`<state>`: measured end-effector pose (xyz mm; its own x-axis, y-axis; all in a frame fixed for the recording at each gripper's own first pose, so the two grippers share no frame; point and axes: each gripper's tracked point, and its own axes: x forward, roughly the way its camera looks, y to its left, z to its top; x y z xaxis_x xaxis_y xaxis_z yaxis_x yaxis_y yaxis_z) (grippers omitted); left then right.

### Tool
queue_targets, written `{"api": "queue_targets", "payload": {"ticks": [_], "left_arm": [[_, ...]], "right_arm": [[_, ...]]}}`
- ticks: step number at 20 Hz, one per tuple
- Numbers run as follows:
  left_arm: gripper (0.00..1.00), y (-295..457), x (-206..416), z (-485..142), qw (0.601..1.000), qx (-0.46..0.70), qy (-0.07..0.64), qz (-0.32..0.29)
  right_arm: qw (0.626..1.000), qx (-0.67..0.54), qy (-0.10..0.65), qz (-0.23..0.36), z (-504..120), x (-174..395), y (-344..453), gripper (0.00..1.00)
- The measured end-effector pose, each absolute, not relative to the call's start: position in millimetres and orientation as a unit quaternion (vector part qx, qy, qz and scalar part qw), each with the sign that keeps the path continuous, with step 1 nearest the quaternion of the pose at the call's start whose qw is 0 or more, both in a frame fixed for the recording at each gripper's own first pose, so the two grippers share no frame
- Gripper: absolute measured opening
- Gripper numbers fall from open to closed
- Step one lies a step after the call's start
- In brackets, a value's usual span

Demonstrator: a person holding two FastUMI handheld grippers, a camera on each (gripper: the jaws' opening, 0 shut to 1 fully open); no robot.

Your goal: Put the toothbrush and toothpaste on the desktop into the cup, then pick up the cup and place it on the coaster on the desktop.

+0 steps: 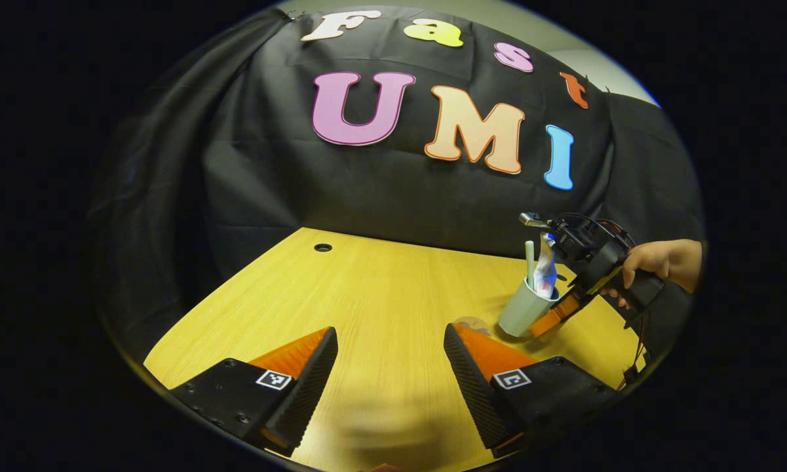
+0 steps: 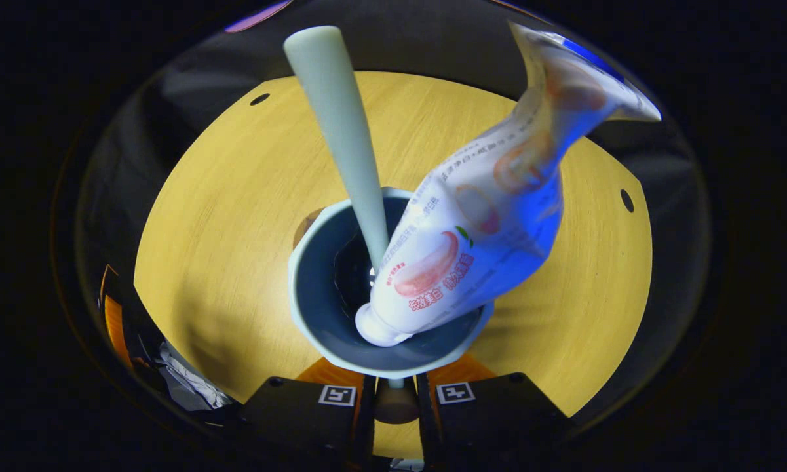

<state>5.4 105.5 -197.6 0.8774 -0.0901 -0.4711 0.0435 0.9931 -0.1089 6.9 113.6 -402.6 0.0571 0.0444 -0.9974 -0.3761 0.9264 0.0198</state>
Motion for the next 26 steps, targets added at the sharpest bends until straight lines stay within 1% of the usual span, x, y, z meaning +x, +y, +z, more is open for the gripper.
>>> {"api": "queue_targets", "payload": {"ticks": [1, 2, 3, 4, 5, 6, 7, 8, 9, 10, 11, 12, 13, 15, 17, 18, 19, 21, 23, 24, 25, 26], "left_arm": [[0.95, 110, 5, -198, 0.968, -0.049, 0.246, -0.031], [0.95, 116, 4, -200, 0.968, -0.05, 0.246, -0.026], [0.95, 121, 3, -200, 0.967, -0.051, 0.247, -0.021], [0.95, 126, 2, -200, 0.967, -0.052, 0.247, -0.016], [0.95, 131, 2, -199, 0.967, -0.052, 0.248, -0.012], [0.95, 136, 0, -201, 0.967, -0.052, 0.249, -0.007], [0.95, 140, 0, -201, 0.967, -0.052, 0.25, -0.003], [0.95, 145, -2, -202, 0.967, -0.052, 0.25, 0.002], [0.95, 149, -3, -202, 0.967, -0.053, 0.251, 0.006], [0.95, 153, -4, -203, 0.966, -0.055, 0.252, 0.011], [0.95, 155, -5, -203, 0.966, -0.057, 0.253, 0.013], [0.95, 159, -7, -204, 0.966, -0.057, 0.253, 0.016], [0.95, 162, -7, -205, 0.965, -0.056, 0.254, 0.019], [0.95, 168, -8, -204, 0.965, -0.054, 0.254, 0.025], [0.95, 171, -8, -203, 0.966, -0.055, 0.253, 0.029], [0.95, 172, -8, -204, 0.965, -0.054, 0.254, 0.03], [0.95, 172, -7, -204, 0.965, -0.055, 0.254, 0.03], [0.95, 169, -6, -204, 0.965, -0.055, 0.255, 0.027], [0.95, 162, -5, -202, 0.966, -0.056, 0.251, 0.02], [0.95, 158, -3, -200, 0.967, -0.057, 0.249, 0.015], [0.95, 153, -1, -199, 0.967, -0.057, 0.249, 0.009], [0.95, 148, 1, -198, 0.967, -0.054, 0.247, 0.003]], "right_arm": [[0.715, -0.125, 0.671, 0.15, -404, 9, 120, 0.27], [0.714, -0.128, 0.672, 0.153, -405, 11, 126, 0.31], [0.712, -0.132, 0.672, 0.157, -407, 13, 133, 0.27], [0.71, -0.134, 0.673, 0.159, -409, 14, 137, 0.3], [0.707, -0.136, 0.675, 0.161, -412, 15, 142, 0.31], [0.705, -0.139, 0.677, 0.163, -415, 16, 149, 0.3], [0.702, -0.142, 0.679, 0.165, -417, 15, 156, 0.27], [0.699, -0.145, 0.68, 0.167, -422, 15, 162, 0.31], [0.697, -0.149, 0.681, 0.17, -426, 14, 168, 0.27], [0.694, -0.153, 0.682, 0.172, -428, 14, 173, 0.3], [0.692, -0.156, 0.683, 0.174, -431, 14, 179, 0.27], [0.69, -0.158, 0.684, 0.175, -433, 12, 184, 0.27], [0.688, -0.159, 0.686, 0.177, -435, 12, 185, 0.3], [0.682, -0.166, 0.69, 0.175, -440, 12, 187, 0.3], [0.682, -0.168, 0.69, 0.174, -440, 13, 189, 0.3], [0.681, -0.167, 0.692, 0.172, -441, 12, 187, 0.27], [0.682, -0.167, 0.692, 0.17, -440, 13, 188, 0.31], [0.684, -0.175, 0.686, 0.173, -436, 12, 188, 0.31], [0.689, -0.176, 0.679, 0.182, -431, 11, 191, 0.34], [0.694, -0.175, 0.673, 0.187, -425, 12, 193, 0.3], [0.699, -0.174, 0.667, 0.19, -420, 12, 194, 0.41], [0.703, -0.169, 0.663, 0.192, -413, 10, 195, 0.46]]}}
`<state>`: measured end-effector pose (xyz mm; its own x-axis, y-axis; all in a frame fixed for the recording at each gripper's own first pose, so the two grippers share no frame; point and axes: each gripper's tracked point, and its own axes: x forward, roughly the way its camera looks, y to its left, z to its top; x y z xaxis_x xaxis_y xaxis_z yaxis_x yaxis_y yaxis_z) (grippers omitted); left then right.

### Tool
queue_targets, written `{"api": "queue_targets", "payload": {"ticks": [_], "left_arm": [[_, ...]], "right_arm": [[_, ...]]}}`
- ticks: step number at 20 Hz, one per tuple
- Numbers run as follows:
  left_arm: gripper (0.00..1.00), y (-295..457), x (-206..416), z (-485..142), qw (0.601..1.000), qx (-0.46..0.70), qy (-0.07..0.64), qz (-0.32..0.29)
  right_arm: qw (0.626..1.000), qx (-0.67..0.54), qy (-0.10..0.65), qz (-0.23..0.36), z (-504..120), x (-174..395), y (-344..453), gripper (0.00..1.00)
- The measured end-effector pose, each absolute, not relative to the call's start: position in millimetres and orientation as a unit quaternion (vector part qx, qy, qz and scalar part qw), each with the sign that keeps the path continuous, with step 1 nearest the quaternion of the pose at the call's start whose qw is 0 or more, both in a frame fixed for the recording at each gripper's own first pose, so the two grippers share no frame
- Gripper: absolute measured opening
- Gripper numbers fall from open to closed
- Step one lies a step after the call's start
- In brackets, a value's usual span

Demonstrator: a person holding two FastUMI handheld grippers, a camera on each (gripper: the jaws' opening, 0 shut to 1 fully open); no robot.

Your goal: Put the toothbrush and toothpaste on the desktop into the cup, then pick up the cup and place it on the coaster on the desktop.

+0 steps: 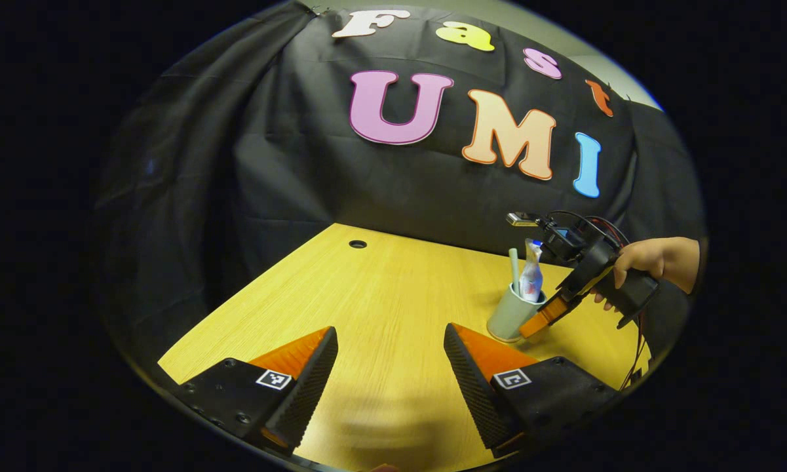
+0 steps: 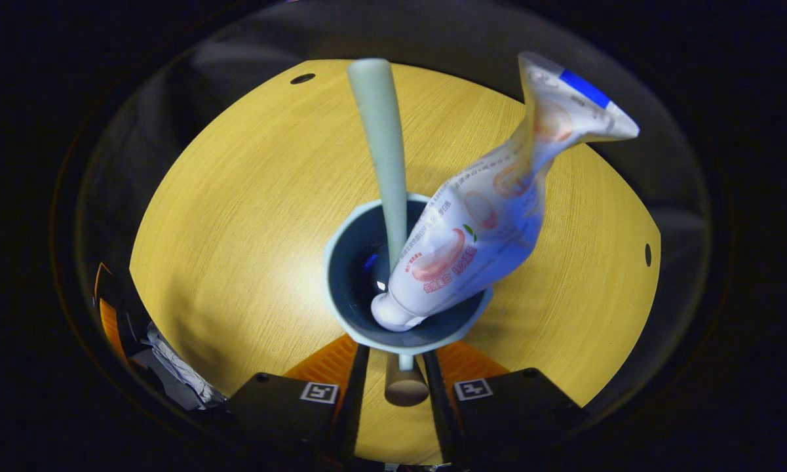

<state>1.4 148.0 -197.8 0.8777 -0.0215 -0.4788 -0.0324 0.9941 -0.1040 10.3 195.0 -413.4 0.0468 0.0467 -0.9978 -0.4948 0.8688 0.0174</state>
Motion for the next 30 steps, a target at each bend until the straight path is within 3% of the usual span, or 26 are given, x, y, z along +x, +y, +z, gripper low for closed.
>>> {"api": "queue_targets", "payload": {"ticks": [3, 10, 11, 19, 25, 30], "left_arm": [[0.95, 128, 11, -189, 0.97, -0.047, 0.236, -0.02], [0.95, 66, 35, -168, 0.973, -0.023, 0.217, -0.072], [0.95, 55, 39, -165, 0.973, -0.019, 0.215, -0.081], [0.95, -22, 61, -136, 0.975, -0.026, 0.19, -0.11], [0.95, -70, 70, -104, 0.98, -0.036, 0.153, -0.125], [0.94, -88, 68, -80, 0.984, -0.032, 0.122, -0.13]], "right_arm": [[0.717, -0.144, 0.652, 0.2, -396, 2, 196, 0.96], [0.79, -0.108, 0.567, 0.206, -344, 0, 171, 0.98], [0.806, -0.107, 0.544, 0.206, -334, 2, 164, 0.95], [0.916, -0.055, 0.355, 0.178, -249, 19, 104, 0.98], [0.967, -0.02, 0.218, 0.134, -175, 30, 62, 0.98], [0.983, -0.004, 0.152, 0.105, -134, 38, 43, 0.97]]}}
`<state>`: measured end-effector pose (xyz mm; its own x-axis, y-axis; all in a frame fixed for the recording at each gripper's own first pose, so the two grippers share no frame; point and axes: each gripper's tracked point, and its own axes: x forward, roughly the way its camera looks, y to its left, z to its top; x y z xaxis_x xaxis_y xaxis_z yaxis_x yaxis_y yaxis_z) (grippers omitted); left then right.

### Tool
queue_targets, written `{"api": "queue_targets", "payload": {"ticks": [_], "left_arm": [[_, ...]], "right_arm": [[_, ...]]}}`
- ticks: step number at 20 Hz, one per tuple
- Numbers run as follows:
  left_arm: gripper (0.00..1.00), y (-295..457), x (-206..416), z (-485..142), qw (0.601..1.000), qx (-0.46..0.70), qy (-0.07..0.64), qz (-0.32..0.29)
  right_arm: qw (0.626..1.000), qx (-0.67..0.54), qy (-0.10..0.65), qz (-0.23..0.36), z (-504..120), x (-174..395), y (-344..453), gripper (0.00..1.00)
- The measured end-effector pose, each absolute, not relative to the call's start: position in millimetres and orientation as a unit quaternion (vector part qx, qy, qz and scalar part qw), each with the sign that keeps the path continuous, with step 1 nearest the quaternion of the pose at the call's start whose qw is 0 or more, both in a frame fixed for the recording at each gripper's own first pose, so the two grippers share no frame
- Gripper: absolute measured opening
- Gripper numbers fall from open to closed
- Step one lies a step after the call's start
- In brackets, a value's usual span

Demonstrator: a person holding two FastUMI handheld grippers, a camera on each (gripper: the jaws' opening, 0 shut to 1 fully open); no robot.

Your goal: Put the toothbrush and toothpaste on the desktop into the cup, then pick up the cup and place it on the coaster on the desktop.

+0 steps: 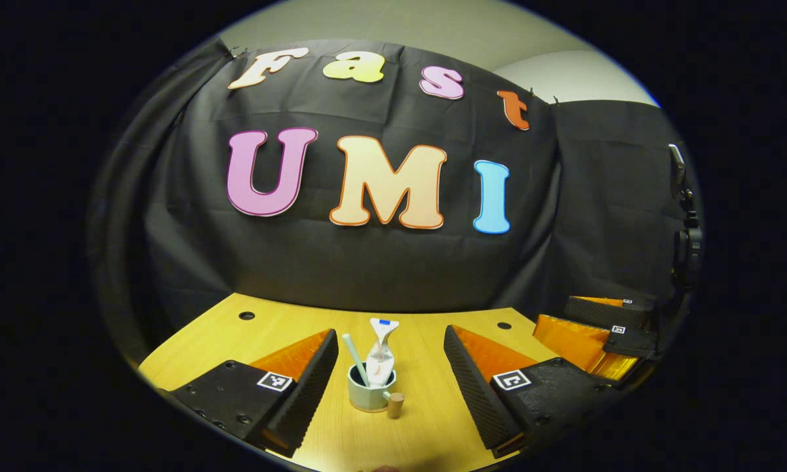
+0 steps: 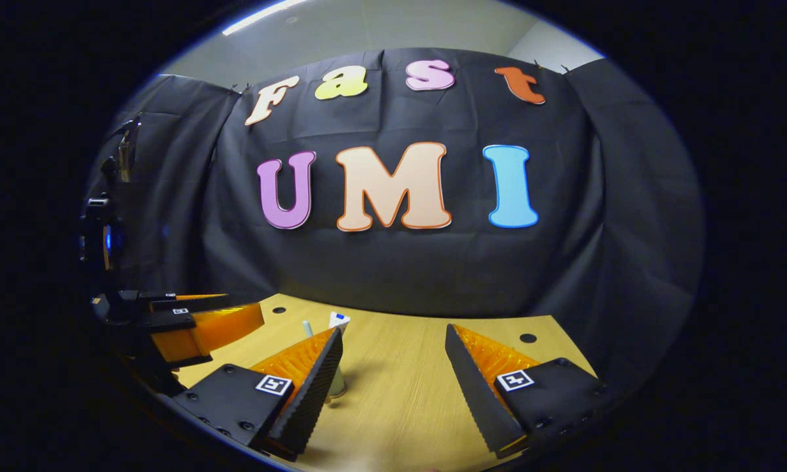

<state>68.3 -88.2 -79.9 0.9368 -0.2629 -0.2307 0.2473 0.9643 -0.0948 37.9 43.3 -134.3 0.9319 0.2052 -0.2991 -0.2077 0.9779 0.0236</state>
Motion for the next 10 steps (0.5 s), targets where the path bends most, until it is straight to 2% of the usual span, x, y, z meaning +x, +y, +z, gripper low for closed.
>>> {"api": "queue_targets", "payload": {"ticks": [10], "left_arm": [[0.94, -92, 76, -41, 0.988, -0.037, 0.088, -0.12]], "right_arm": [[0.996, -0.004, 0.078, 0.043, -73, 45, -4, 0.97]]}}
